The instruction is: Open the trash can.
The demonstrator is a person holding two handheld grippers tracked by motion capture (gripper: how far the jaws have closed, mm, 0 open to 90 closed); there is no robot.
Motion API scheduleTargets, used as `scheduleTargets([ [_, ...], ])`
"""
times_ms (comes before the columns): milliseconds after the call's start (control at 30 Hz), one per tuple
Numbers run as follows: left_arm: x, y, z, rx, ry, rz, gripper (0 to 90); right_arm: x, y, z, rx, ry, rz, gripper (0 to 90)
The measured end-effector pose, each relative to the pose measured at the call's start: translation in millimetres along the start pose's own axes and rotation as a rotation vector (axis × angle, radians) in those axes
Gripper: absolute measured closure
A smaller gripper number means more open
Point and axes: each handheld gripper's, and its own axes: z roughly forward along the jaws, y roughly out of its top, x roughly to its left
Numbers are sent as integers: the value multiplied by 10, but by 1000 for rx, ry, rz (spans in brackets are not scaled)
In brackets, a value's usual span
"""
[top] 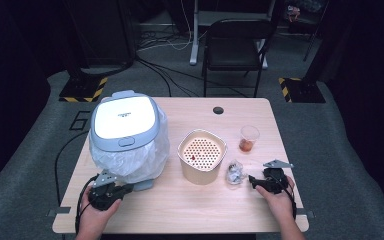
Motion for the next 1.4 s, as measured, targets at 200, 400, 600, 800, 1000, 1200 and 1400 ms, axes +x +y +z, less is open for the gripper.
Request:
scheduleTargets([
  [200, -62, 35, 116, -1, -35, 24, 900, -2, 2, -18, -5, 1, 10, 281],
  [400, -167, 39, 205, 17, 18, -33, 900, -14, -1, -22, -4, 7, 5, 284],
  [600, -89, 103, 319, 30, 24, 175, 900, -21, 0, -31, -12, 8, 22, 288],
  [800, -106, 115, 402, 33, 35, 140, 900, -20, 3, -34, -13, 12, 19, 291],
  [1000, -18, 124, 448, 42, 49, 232, 900, -13, 7, -39, -15, 12, 20, 294],
  [1200, -159, 34, 470, 24, 81, 6, 900, -9, 11, -50, -16, 18, 21, 298],
  [1400, -149, 13, 501, 14, 65, 20, 900, 6, 24, -62, -27, 18, 8, 304],
])
